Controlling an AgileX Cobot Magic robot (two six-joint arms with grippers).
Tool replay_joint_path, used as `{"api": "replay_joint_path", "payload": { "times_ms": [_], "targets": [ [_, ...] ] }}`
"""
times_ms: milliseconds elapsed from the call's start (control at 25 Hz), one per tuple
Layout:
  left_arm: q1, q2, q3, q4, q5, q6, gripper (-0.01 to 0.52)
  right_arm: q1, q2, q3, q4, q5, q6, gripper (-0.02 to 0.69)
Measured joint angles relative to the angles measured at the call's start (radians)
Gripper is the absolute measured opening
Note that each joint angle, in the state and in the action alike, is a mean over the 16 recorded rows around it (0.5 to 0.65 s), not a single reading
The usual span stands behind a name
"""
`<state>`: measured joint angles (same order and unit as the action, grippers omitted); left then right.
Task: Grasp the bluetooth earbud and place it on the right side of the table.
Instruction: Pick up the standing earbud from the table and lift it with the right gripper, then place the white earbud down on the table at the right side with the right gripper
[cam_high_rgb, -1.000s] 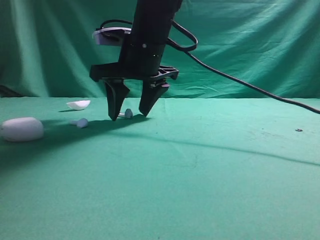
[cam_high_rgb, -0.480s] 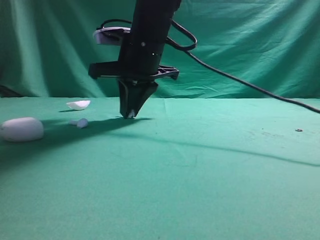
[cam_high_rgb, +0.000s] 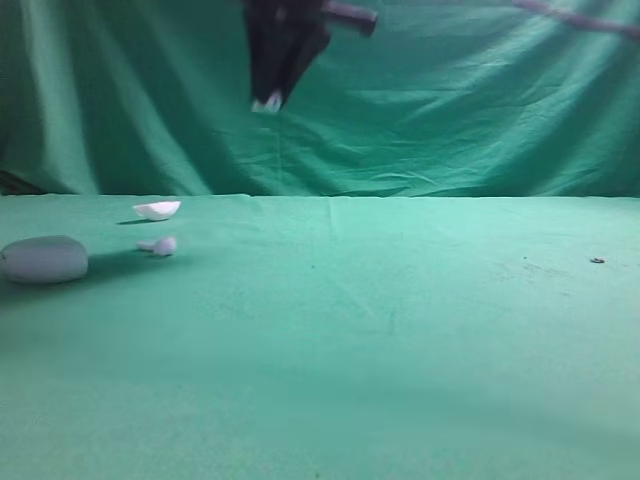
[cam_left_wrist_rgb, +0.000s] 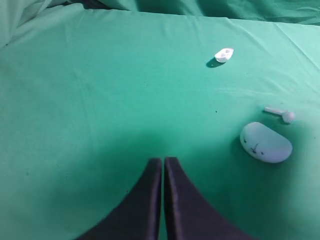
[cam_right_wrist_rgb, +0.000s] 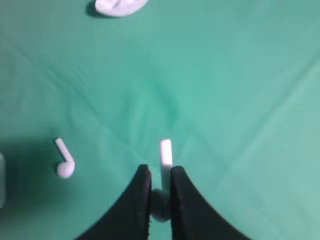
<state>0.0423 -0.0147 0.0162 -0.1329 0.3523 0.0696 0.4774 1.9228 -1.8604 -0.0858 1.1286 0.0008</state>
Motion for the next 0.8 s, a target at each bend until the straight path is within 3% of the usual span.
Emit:
{"api": "replay_joint_path", "payload": {
  "times_ms": [480, 800],
  "targets": [
    [0.000, 0.000, 0.000, 0.000, 0.000, 0.000, 0.000, -0.234, -0.243, 0.699, -0.049, -0.328, 0.084, 0.078],
    [0.000, 0.000, 0.000, 0.000, 0.000, 0.000, 0.000, -0.279, -0.205, 0.880, -0.046, -0.516, 0.084, 0.078]
  ]
}}
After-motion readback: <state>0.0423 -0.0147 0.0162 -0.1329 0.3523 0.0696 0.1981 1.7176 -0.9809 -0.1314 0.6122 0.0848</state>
